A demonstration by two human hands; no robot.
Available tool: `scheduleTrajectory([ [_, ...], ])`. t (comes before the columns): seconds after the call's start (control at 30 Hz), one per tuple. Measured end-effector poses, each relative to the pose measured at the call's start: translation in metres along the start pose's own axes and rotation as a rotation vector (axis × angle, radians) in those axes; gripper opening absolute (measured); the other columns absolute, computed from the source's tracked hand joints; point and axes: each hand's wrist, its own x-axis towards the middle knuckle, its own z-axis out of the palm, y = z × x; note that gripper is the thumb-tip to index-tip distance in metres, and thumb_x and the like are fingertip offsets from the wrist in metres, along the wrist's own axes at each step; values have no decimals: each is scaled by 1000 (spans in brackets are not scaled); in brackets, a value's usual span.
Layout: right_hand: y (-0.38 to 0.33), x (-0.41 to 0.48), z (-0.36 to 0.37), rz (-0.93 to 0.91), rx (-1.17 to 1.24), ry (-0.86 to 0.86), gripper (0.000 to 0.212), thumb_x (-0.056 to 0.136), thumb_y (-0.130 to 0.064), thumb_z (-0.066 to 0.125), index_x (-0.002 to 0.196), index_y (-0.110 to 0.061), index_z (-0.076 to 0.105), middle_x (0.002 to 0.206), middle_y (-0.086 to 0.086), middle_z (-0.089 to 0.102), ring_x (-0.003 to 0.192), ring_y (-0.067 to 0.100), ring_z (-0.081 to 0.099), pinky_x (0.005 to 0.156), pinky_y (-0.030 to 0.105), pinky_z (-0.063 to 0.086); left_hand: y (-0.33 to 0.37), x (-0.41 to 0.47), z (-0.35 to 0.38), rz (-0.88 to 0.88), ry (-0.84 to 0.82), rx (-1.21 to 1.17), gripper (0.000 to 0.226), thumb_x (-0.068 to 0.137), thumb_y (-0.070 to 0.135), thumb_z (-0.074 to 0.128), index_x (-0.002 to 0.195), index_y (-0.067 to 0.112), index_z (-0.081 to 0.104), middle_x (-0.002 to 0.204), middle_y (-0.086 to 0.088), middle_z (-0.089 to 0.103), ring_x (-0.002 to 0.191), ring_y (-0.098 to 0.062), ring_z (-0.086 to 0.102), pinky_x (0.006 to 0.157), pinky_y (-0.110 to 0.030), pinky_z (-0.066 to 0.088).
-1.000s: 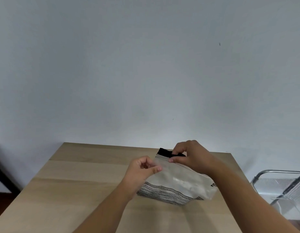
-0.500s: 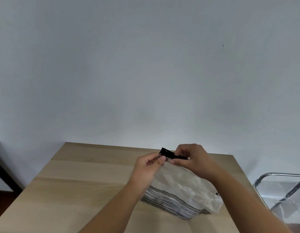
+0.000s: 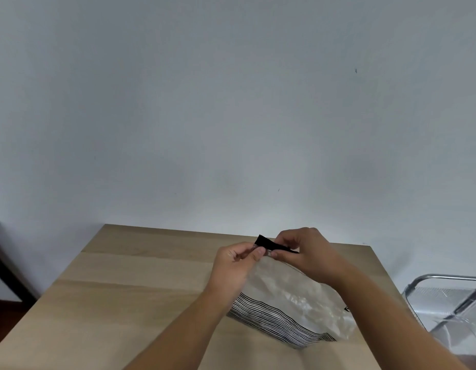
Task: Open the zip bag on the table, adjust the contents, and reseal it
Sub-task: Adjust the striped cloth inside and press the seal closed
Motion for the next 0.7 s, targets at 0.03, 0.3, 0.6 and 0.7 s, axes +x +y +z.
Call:
scheduleTrajectory([
  [0.03, 0, 0, 1, -1, -21, -2, 9, 80, -27, 70, 76, -20, 70, 71, 3, 69, 68, 14, 57, 67, 32, 45, 0, 0, 0, 1, 10, 7, 19, 83, 9, 64, 69, 17, 75, 67, -3, 69, 65, -15, 60, 60, -24, 48],
  [0.3, 4, 3, -1, 21, -27, -62, 3, 79, -28, 72, 76, -27, 70, 69, -10, 69, 63, -3, 56, 63, 11, 41, 0, 2, -2, -5, -5, 0, 22, 84, 5, 62, 70, 16, 74, 68, -3, 68, 68, -18, 56, 66, -30, 43],
  [0.6, 4, 1, 0, 27, -26, -22, 16, 78, -24, 70, 63, -21, 64, 49, -8, 45, 47, 5, 35, 46, 17, 28, -3, 3, 0, -32, 51, 25, 9, 80, 7, 68, 72, 6, 71, 76, -19, 65, 72, -25, 56, 73, -41, 43],
  [0.7, 3, 0, 3, 11, -62, -15, 17, 80, -22, 68, 64, -21, 63, 48, -8, 45, 46, 5, 37, 47, 17, 30, -4, 3, 1, -17, 65, 46, 13, 80, 6, 68, 68, 11, 70, 71, -15, 65, 69, -23, 56, 71, -38, 44],
])
